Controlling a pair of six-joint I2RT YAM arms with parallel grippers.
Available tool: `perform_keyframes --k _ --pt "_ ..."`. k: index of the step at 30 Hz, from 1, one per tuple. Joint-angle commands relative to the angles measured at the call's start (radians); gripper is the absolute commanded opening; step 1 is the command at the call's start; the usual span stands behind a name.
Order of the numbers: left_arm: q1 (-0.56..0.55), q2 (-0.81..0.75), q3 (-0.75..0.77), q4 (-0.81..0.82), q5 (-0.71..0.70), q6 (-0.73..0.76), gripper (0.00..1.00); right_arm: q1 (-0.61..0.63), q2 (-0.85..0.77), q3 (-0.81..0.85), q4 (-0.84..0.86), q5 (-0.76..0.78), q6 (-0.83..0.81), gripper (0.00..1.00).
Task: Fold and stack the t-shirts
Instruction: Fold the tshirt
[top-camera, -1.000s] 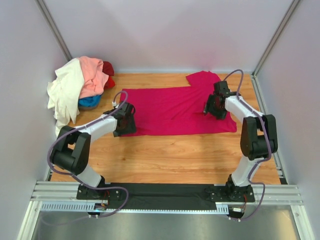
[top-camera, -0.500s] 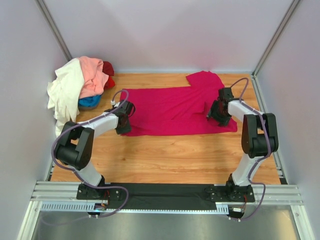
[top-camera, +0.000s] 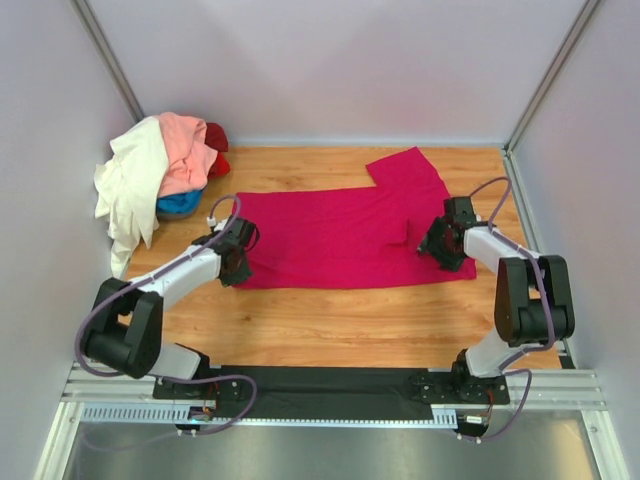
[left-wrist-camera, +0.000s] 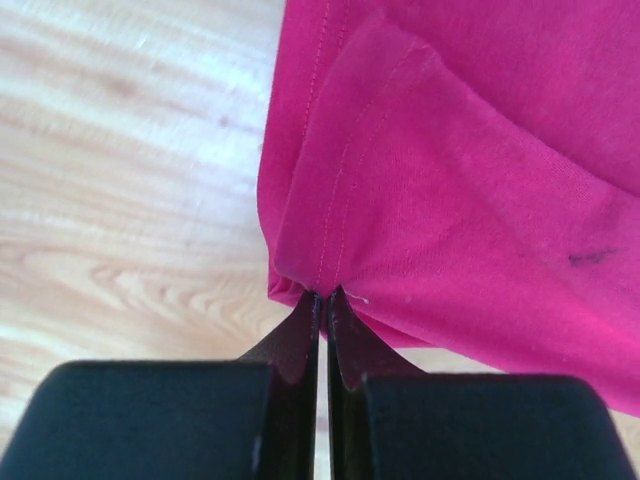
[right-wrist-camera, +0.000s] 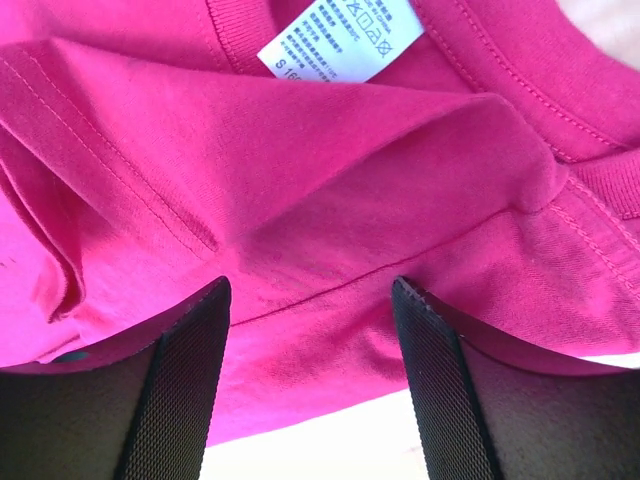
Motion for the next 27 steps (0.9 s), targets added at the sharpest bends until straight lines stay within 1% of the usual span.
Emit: perform_keyframes --k 1,2,3,4,5,6,8,10,11,13,18,19,22,27 --pt "0.004 -0.078 -0.032 -0.087 -0.062 -0.028 0.00 -0.008 -0.033 -0.082 -0.078 0.036 0.036 0.70" --pt "0.004 -0.089 -0.035 -0.097 -0.063 -0.033 0.01 -0.006 -0.053 -0.089 -0.080 0.037 0.039 0.71" --pt "0.004 -0.113 -0.035 -0.108 -0.060 -0.038 0.06 -0.006 -0.093 -0.094 -0.081 0.039 0.042 0.71" --pt "0.004 -0.129 -0.031 -0.122 -0.057 -0.038 0.14 -0.006 -0.110 -0.091 -0.087 0.040 0.039 0.72" --pt "0.004 -0.159 -0.028 -0.127 -0.054 -0.035 0.37 -0.002 -0.144 -0.082 -0.098 0.046 0.036 0.72" --pt "0.002 -0.176 -0.012 -0.133 -0.049 -0.024 0.48 0.003 -0.158 -0.070 -0.118 0.057 0.025 0.72" --pt "-0.004 -0.211 0.012 -0.142 -0.057 -0.015 0.63 0.029 -0.193 -0.022 -0.141 0.069 0.014 0.72" --pt "-0.030 -0.221 0.052 -0.134 -0.078 0.004 0.65 0.058 -0.205 0.031 -0.173 0.089 0.004 0.72" --pt "-0.040 -0.215 0.067 -0.134 -0.088 0.007 0.65 0.091 -0.210 0.047 -0.179 0.097 0.002 0.72" --pt "-0.068 -0.204 0.095 -0.098 -0.088 0.037 0.65 0.131 -0.205 0.072 -0.183 0.102 0.004 0.71" --pt "-0.079 -0.166 0.065 0.027 -0.026 0.065 0.64 0.141 -0.097 0.090 -0.132 0.054 -0.004 0.65" --pt "-0.079 -0.158 0.060 0.028 -0.029 0.062 0.64 0.139 -0.075 0.095 -0.123 0.049 -0.009 0.61" --pt "-0.079 -0.132 0.046 0.036 -0.039 0.059 0.62 0.139 -0.004 0.115 -0.101 0.043 -0.012 0.56" --pt "-0.079 -0.112 0.014 0.068 -0.032 0.056 0.62 0.138 0.059 0.147 -0.090 0.082 -0.016 0.53"
